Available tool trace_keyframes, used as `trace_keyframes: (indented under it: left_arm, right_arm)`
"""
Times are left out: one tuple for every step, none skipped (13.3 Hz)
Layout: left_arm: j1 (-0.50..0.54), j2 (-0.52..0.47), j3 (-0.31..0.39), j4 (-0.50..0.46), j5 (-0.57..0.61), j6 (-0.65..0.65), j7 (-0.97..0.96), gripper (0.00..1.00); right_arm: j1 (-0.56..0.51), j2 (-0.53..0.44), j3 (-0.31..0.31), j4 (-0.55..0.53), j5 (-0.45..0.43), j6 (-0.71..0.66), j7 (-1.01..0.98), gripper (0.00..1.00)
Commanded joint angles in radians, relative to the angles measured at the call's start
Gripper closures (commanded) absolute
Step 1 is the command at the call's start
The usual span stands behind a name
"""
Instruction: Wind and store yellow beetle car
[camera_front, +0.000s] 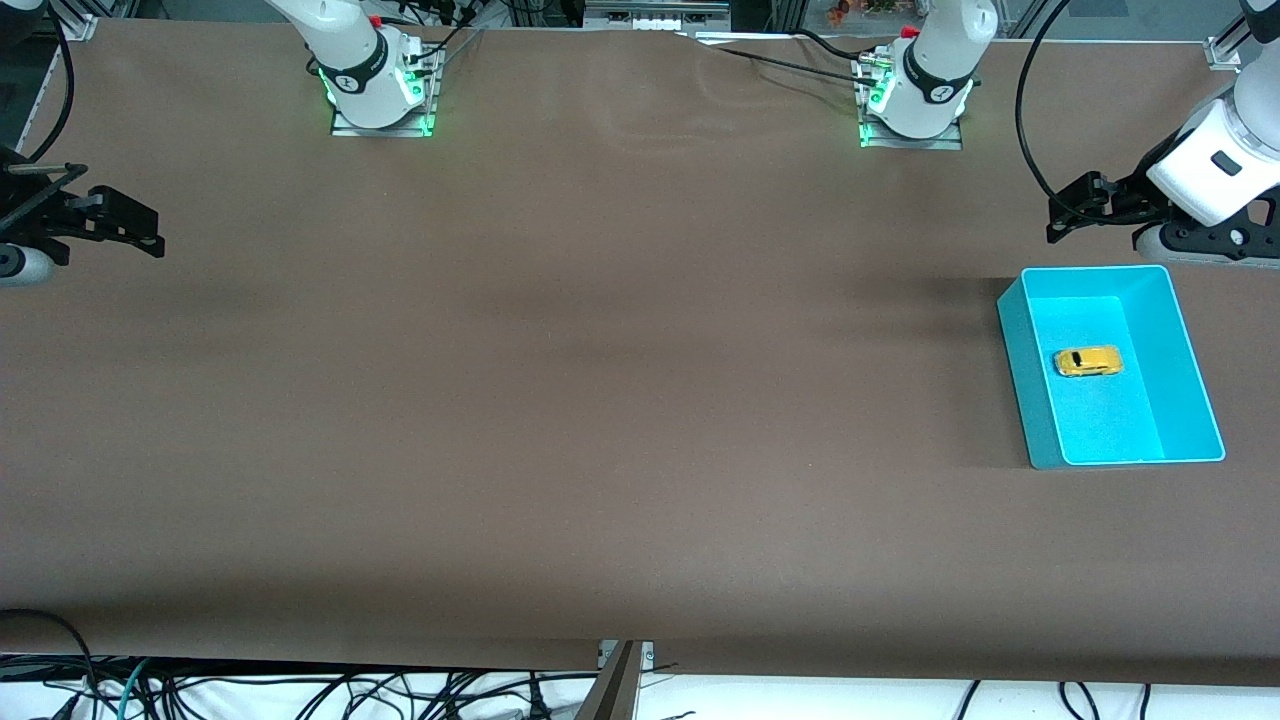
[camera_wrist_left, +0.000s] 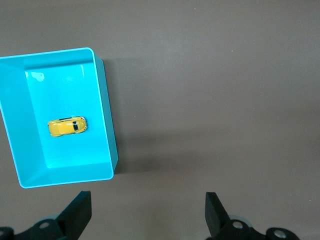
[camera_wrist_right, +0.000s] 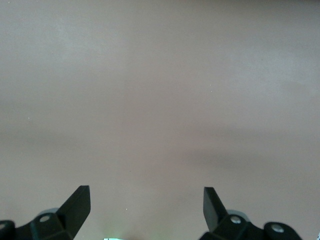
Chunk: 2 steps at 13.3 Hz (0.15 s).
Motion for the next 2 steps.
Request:
trace_keyframes:
  left_arm:
    - [-0.001, -0.014, 0.000, -0.016, -0.006, 0.016, -0.010, 0.00]
    - [-0.001, -0.014, 0.000, -0.016, -0.006, 0.016, -0.010, 0.00]
  right_arm:
    - [-0.008, -0.012, 0.008, -0.013, -0.005, 0.008, 0.001, 0.00]
    - [-0.008, -0.012, 0.008, -0.013, -0.005, 0.008, 0.002, 0.00]
